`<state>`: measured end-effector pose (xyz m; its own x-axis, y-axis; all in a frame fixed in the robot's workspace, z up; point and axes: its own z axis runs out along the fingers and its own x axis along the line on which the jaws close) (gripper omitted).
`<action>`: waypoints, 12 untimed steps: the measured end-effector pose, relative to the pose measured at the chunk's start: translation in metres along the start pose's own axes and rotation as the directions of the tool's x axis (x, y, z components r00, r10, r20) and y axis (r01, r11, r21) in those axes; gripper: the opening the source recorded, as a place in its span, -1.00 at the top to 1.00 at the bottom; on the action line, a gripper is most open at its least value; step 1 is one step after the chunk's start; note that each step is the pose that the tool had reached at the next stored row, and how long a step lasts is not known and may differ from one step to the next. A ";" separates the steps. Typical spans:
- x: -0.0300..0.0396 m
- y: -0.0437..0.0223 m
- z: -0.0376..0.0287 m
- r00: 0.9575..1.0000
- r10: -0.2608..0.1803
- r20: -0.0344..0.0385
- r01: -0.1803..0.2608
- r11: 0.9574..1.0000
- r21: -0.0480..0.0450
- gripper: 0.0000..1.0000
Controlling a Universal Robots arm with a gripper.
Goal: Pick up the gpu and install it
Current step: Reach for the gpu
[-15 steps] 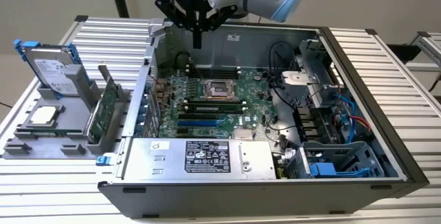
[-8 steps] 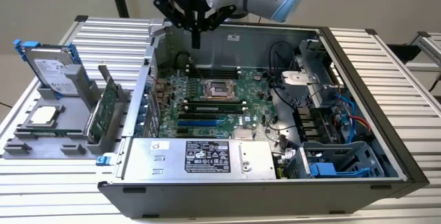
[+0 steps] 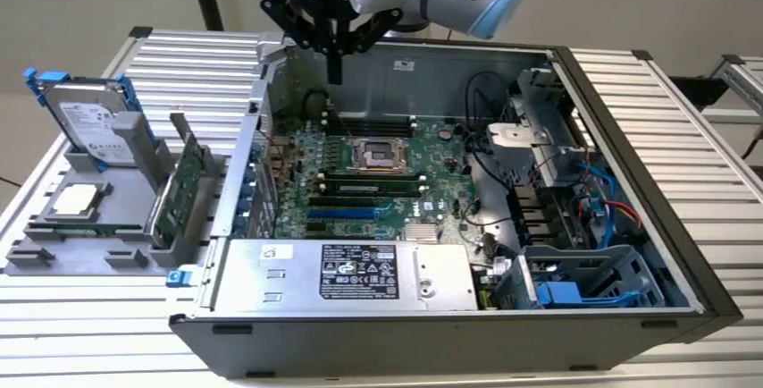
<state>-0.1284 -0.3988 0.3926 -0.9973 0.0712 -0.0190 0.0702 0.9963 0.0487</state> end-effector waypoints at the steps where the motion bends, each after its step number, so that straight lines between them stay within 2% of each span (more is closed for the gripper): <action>1: 0.0005 0.0000 0.0000 1.000 0.000 0.000 0.000 1.000 0.000 1.00; 12: 0.0076 -0.0005 -0.0002 1.000 0.000 0.000 0.000 1.000 0.000 1.00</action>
<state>-0.1360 -0.3988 0.3926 -0.9973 0.0712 -0.0190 0.0702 0.9963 0.0487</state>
